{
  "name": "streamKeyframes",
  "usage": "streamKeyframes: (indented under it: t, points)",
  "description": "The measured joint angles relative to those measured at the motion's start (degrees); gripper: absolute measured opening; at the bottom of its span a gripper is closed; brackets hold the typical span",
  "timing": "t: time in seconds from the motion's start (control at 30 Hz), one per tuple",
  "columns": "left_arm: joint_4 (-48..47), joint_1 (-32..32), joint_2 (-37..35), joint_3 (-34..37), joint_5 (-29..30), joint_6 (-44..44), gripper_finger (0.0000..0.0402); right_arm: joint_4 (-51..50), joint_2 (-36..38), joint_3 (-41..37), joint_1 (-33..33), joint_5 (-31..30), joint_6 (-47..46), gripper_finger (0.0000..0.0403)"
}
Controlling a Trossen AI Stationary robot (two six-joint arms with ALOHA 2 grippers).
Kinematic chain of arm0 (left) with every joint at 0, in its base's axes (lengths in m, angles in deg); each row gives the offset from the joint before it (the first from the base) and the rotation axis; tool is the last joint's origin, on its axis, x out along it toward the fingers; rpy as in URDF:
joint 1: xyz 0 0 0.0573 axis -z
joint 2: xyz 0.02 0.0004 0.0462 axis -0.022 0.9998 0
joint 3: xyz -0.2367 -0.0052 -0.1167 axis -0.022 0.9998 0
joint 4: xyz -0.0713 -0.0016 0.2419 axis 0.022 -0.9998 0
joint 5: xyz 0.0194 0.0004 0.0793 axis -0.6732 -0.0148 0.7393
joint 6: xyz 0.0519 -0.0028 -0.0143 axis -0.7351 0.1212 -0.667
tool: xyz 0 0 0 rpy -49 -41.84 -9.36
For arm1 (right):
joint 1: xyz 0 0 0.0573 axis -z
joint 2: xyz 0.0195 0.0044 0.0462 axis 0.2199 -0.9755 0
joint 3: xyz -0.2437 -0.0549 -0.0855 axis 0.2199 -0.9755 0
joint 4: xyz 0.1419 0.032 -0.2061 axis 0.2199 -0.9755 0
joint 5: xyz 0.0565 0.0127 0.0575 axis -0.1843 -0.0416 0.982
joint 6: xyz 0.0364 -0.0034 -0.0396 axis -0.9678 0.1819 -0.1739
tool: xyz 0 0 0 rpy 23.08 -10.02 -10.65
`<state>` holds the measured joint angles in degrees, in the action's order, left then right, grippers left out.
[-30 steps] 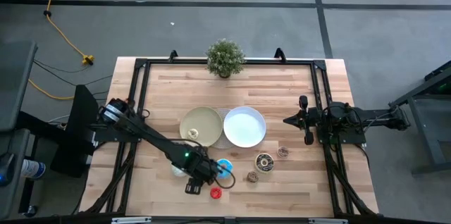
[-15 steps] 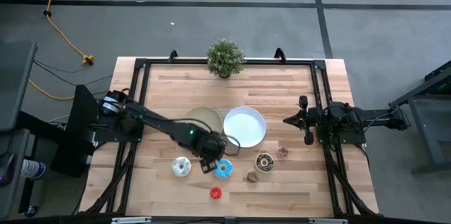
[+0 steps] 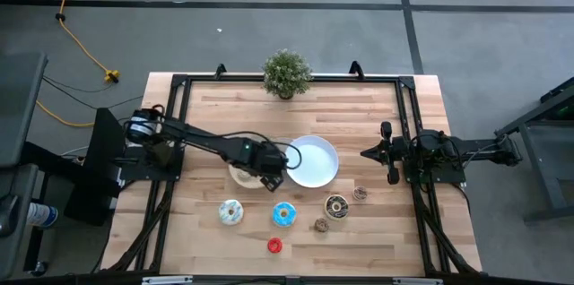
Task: Pick & Place donuts
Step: Put the small blue donut on the brown plate
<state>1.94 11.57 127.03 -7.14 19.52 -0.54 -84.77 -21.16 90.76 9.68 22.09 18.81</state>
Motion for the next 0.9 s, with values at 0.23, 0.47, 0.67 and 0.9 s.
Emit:
streamKeyframes:
  t: [0.23,0.47,0.67,0.9]
  points:
    - [3.78,0.17,-2.69,5.85,1.42,6.69,0.0238,-0.03,-0.04,0.00,-0.02,0.00,-0.02,0.0001]
    - [9.39,1.06,-2.86,9.66,3.10,12.32,0.0238,-0.01,-0.02,0.00,0.00,0.02,0.00,0.0000]
    - [10.01,2.36,-2.86,11.50,5.78,14.95,0.0238,-0.01,-0.02,0.00,-0.02,0.00,-0.01,0.0000]
    - [12.56,2.49,-2.86,13.18,5.19,12.44,0.0238,-0.01,-0.02,0.00,-0.02,0.00,0.00,0.0001]
